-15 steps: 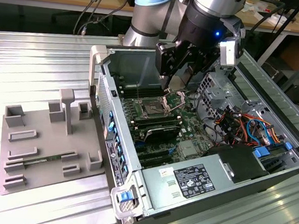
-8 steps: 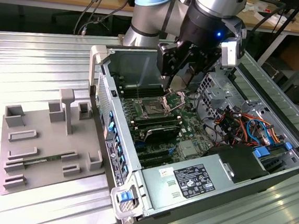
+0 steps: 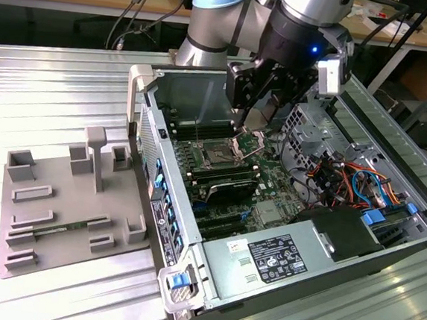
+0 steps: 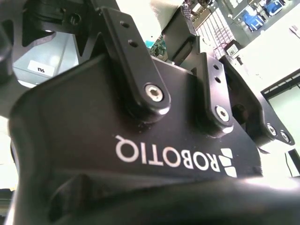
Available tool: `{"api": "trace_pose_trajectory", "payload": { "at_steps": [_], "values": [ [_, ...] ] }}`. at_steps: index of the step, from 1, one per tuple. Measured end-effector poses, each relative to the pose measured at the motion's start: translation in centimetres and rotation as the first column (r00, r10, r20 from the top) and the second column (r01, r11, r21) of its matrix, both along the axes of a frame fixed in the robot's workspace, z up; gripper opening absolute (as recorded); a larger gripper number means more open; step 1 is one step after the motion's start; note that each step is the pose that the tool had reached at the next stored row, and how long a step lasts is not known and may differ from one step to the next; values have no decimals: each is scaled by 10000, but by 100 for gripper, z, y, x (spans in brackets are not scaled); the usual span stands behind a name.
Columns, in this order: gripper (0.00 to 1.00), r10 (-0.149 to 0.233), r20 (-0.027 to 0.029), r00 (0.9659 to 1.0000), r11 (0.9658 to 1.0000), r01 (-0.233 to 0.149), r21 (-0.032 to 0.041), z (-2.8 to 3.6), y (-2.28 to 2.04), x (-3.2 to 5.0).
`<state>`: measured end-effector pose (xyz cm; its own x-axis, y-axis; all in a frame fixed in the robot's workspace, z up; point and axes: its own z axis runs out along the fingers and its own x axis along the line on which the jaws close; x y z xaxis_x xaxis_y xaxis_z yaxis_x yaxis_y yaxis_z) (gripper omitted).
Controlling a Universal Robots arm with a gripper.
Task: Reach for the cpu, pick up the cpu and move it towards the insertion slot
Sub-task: 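Pick up the cpu and move it towards the insertion slot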
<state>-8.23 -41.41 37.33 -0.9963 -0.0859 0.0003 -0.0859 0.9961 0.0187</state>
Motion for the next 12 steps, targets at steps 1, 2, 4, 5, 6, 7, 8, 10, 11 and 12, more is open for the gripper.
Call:
{"api": "trace_pose_trajectory", "payload": {
  "at_steps": [1, 2, 4, 5, 6, 7, 8, 10, 11, 12],
  "values": [
    [55, 0, 0, 10000, 10000, 0, -1, -1, 0, 3],
    [55, 0, 0, 10000, 10000, 0, -2, -2, 0, 10],
    [55, -1, 0, 10000, 10000, 1, -2, -3, 0, 17],
    [55, 0, 0, 10000, 10000, 0, -3, -4, 0, 23],
    [55, 0, 0, 10000, 10000, 0, -3, -5, 0, 29],
    [55, 0, 0, 10000, 10000, 0, -4, -6, 0, 33],
    [55, 0, 0, 10000, 10000, 0, -4, -6, 0, 36],
    [55, 0, -1, 10000, 10000, 0, -6, -7, 0, 44],
    [55, 0, 0, 10000, 10000, 0, -6, -8, 0, 48],
    [55, -1, 0, 10000, 10000, 1, -6, -9, 0, 52]
  ]
}}
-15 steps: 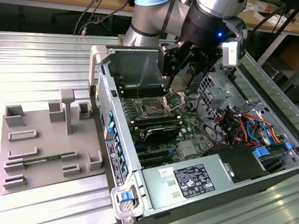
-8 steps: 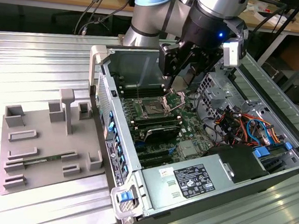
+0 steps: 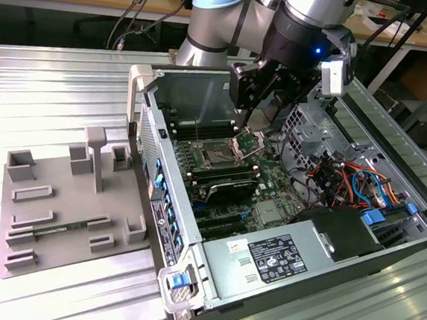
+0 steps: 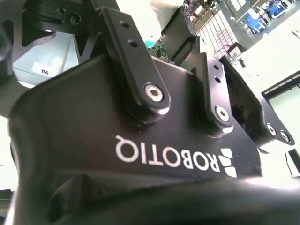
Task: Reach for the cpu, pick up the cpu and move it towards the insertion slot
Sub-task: 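Pick up the cpu and move it towards the insertion slot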
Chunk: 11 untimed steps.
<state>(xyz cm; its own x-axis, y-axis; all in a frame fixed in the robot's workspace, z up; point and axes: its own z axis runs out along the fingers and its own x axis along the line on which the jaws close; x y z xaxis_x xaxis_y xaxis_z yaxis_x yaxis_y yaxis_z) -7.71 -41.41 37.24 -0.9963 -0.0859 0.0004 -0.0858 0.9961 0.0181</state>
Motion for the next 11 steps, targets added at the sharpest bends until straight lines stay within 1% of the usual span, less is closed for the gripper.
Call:
{"api": "trace_pose_trajectory", "payload": {
  "at_steps": [11],
  "values": [
    [55, 1, -1, 10000, 10000, -1, -4, -8, 0, 45]
  ]
}}
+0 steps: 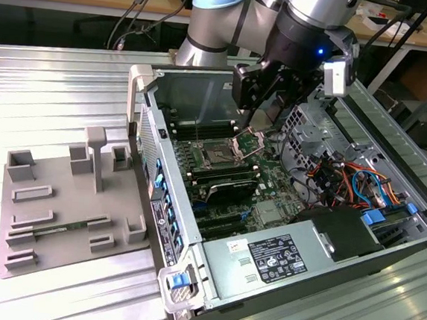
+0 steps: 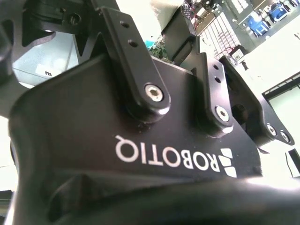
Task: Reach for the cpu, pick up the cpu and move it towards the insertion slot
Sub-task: 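Pick up the cpu and move it towards the insertion slot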
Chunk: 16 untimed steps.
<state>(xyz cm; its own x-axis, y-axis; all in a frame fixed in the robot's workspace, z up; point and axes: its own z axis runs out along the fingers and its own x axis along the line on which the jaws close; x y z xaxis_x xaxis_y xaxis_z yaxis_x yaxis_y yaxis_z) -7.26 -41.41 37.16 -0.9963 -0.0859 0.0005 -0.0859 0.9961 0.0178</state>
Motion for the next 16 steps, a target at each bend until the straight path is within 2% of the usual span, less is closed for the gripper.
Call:
{"api": "trace_pose_trajectory", "payload": {
  "at_steps": [16],
  "values": [
    [55, 0, 0, 10000, 10000, 0, -3, -13, 0, 67]
  ]
}}
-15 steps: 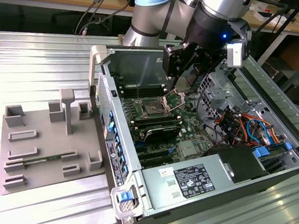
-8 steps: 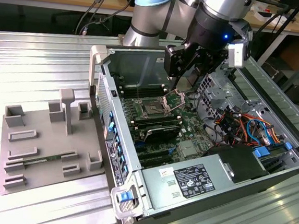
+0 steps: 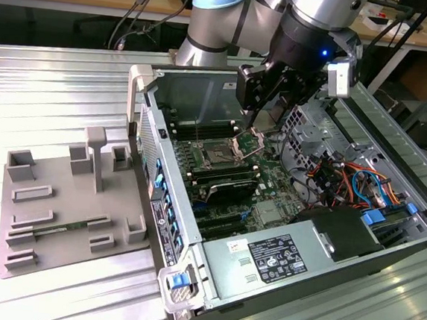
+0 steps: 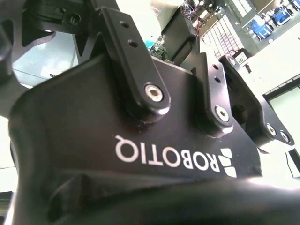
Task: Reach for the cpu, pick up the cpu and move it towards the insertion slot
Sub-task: 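Pick up the cpu and move it towards the insertion slot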
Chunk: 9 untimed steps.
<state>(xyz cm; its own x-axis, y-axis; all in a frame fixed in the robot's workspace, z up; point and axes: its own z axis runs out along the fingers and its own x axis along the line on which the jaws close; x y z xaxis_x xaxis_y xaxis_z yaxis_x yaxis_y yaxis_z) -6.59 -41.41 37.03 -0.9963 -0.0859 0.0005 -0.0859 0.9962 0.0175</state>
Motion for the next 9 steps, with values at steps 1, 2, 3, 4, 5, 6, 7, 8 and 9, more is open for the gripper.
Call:
{"api": "trace_pose_trajectory", "payload": {
  "at_steps": [1, 2, 3, 4, 5, 6, 7, 8, 9],
  "values": [
    [55, 0, 1, 10000, 10000, 0, 0, -1, 0, 4],
    [55, 0, 0, 10000, 10000, 0, -1, -2, 0, 10],
    [55, 0, 0, 10000, 10000, 0, -1, -3, 0, 13],
    [55, 0, 0, 10000, 10000, 0, -1, -3, 0, 17],
    [55, 0, 0, 10000, 10000, 0, -1, -4, 0, 23],
    [55, -1, 0, 10000, 10000, 1, -2, -5, 0, 26],
    [55, -1, 0, 10000, 10000, 1, -2, -6, 0, 26],
    [55, -1, 0, 10000, 10000, 1, -2, -6, 0, 27],
    [55, 0, 0, 10000, 10000, 0, -3, -6, 0, 27]
  ]
}}
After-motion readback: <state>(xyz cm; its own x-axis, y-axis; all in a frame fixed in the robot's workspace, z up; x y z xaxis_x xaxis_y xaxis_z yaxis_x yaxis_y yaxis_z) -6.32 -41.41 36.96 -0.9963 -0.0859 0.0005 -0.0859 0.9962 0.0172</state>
